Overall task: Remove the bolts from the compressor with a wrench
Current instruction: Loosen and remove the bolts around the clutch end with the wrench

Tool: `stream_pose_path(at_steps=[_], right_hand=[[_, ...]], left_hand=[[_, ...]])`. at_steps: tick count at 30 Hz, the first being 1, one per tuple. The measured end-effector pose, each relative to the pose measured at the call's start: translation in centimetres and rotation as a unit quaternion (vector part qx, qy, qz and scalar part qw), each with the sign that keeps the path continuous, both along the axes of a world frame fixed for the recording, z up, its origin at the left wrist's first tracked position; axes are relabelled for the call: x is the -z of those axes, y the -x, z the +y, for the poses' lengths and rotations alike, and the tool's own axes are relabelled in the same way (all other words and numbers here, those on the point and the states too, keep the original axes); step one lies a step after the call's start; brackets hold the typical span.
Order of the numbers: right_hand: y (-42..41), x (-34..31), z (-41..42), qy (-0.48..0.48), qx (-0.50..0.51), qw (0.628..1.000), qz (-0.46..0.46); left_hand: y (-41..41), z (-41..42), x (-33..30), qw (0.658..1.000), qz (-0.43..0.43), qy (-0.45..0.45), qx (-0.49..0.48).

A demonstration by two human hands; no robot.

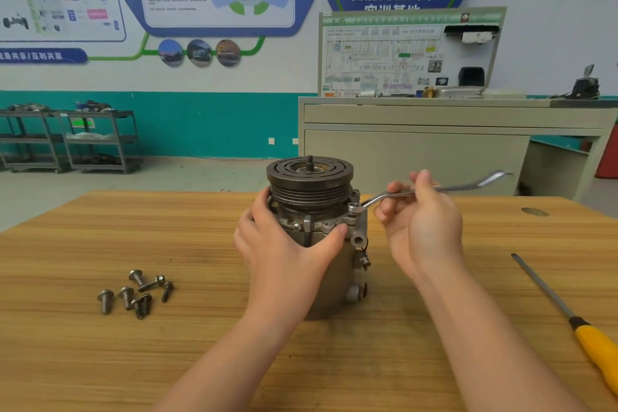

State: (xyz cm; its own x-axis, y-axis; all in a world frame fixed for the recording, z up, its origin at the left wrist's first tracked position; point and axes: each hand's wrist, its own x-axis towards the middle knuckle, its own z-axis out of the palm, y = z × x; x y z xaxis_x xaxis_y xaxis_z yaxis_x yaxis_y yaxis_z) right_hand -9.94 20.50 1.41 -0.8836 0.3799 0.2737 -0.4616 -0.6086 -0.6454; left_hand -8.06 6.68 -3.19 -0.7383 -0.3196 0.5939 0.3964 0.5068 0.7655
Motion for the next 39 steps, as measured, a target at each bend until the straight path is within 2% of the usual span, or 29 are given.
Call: stream_pose_path(at_steps=[2,4,6,8,10,12,17,19,22,26,28,31,34,36,37,38,39], right_hand=[[0.3,0.0,0.7,0.008,-0.085,0.996,-0.029],[0.1,0.0,0.6,0.022,-0.091,0.995,-0.019],[-0.4,-0.4,0.3,0.034,-0.042,0.998,0.032],[-1.1,-0.9,0.2,-0.021,0.061,0.992,0.104],[-1.8,-1.1,0.0,-0.122,0.186,0.96,0.169],[-2.4,-0.9,-0.5,-0.203,0.26,0.922,0.203],[-2.4,0.4,-1.6,-0.36,0.334,0.829,0.266],[-2.3,0.8,-1.8,-0.401,0.339,0.804,0.28],[-2.3,1.3,-2.1,-0.429,0.341,0.785,0.287],[-2.6,1.5,-2.9,-0.431,0.328,0.782,0.308],[-2.7,1.6,-3.3,-0.468,0.336,0.755,0.314],[-2.7,1.8,-3.6,-0.491,0.398,0.709,0.311],[-2.7,2.1,-4.1,-0.482,0.435,0.695,0.309],[-2.6,2.6,-4.5,-0.497,0.455,0.673,0.305],[-2.6,2.8,-4.7,-0.496,0.45,0.676,0.308],[-2.6,3.0,-4.8,-0.476,0.434,0.699,0.311],[-2.5,3.0,-4.8,-0.432,0.414,0.739,0.31]], left_hand=[[0.0,0.0,0.0,1.0,-0.007,0.005,-0.003],[-0.1,0.0,-0.1,1.0,-0.011,0.008,-0.005],[-0.1,-0.1,-0.1,1.0,-0.009,0.008,-0.004],[-0.1,-0.1,0.0,1.0,-0.006,0.008,0.002],[0.0,-0.1,0.1,1.0,-0.004,0.008,0.005],[0.1,-0.1,0.1,1.0,0.0,0.01,0.002],[0.2,0.0,0.1,1.0,0.004,0.012,-0.01],[0.1,0.0,0.1,1.0,0.009,0.013,-0.01],[0.1,0.0,0.1,1.0,0.008,0.01,-0.009],[-0.1,0.0,0.0,1.0,-0.001,0.005,-0.002],[-0.2,0.0,-0.1,1.0,-0.004,-0.001,0.007],[-0.5,0.0,-0.1,1.0,-0.005,-0.002,0.01],[-0.5,0.0,-0.3,1.0,-0.016,-0.013,0.019],[-0.4,0.0,-0.5,0.999,-0.019,-0.015,0.025],[-0.3,0.1,-0.6,1.0,-0.013,-0.009,0.013],[-0.3,0.1,-0.6,1.0,-0.008,-0.001,-0.003],[-0.4,0.2,-0.5,1.0,-0.008,-0.001,-0.011]])
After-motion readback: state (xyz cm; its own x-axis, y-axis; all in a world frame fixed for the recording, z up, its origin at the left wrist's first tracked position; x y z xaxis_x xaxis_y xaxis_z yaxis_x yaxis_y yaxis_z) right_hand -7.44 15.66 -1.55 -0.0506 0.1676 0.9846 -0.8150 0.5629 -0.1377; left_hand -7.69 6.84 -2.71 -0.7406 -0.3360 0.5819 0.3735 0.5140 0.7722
